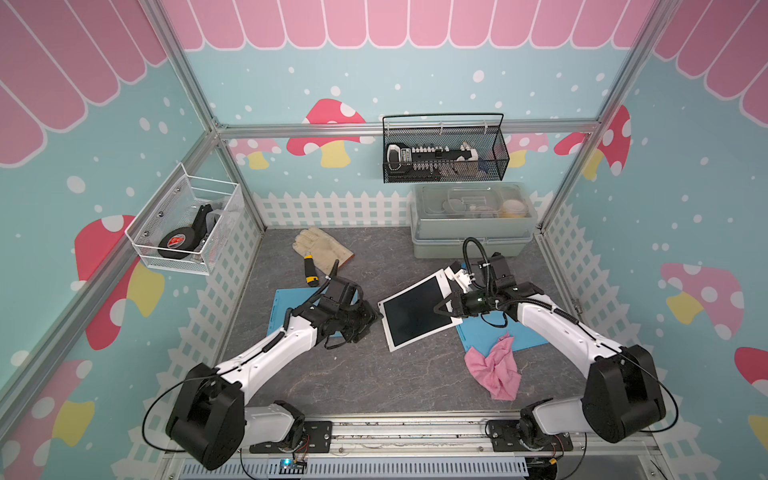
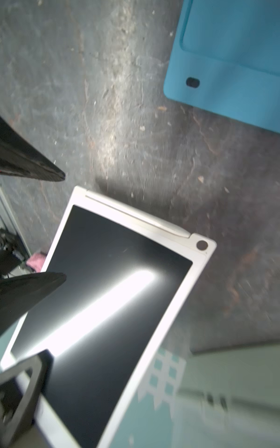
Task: Wipe the drawing tablet
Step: Adjust the drawing tablet at the center of the board.
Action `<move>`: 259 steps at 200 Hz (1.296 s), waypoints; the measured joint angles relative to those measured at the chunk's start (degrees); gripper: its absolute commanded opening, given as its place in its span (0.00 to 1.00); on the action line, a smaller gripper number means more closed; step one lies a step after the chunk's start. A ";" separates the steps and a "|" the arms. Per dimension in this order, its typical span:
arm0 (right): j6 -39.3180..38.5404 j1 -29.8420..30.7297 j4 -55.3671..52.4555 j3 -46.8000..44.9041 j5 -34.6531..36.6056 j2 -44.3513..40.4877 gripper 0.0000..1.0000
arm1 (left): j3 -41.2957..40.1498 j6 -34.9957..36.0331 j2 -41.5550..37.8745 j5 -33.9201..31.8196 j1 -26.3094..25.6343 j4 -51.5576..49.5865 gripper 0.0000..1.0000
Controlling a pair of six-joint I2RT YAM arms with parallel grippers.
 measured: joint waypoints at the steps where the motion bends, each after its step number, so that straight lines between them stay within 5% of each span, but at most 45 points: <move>1: -0.15 0.02 -0.02 0.04 0.20 -0.15 0.00 | 0.33 -0.55 -0.33 -0.28 0.02 -0.15 0.65; 32: -7.15 2.99 0.55 0.83 9.22 -7.52 0.00 | 8.35 -10.56 -3.45 -3.87 0.02 -1.73 0.66; 73: -19.87 13.97 6.03 -2.36 24.81 -17.84 0.00 | 19.65 -19.34 3.63 -2.73 -0.02 -1.03 0.68; 132: -35.39 25.42 8.63 -2.89 42.21 -19.32 0.00 | 21.51 -25.53 7.43 -0.44 -1.49 0.83 0.67; 193: -48.63 34.71 12.07 -2.95 56.92 -15.80 0.00 | 15.58 -29.16 7.34 1.11 -1.79 5.90 0.16; 205: -51.28 35.32 12.11 -3.04 58.51 -15.26 0.16 | 14.49 -29.75 7.34 1.46 -1.36 6.93 0.00; 215: -53.02 35.71 12.96 -3.08 60.15 -14.99 0.26 | 13.62 -29.22 7.17 2.08 -0.96 7.32 0.00; 233: -55.30 36.37 16.00 -2.97 62.14 -15.10 0.60 | 12.52 -29.70 7.06 2.34 -0.42 8.35 0.00; 259: -55.78 37.27 17.16 -1.33 66.79 -15.32 0.82 | 12.52 -29.66 7.06 2.89 2.49 11.19 0.00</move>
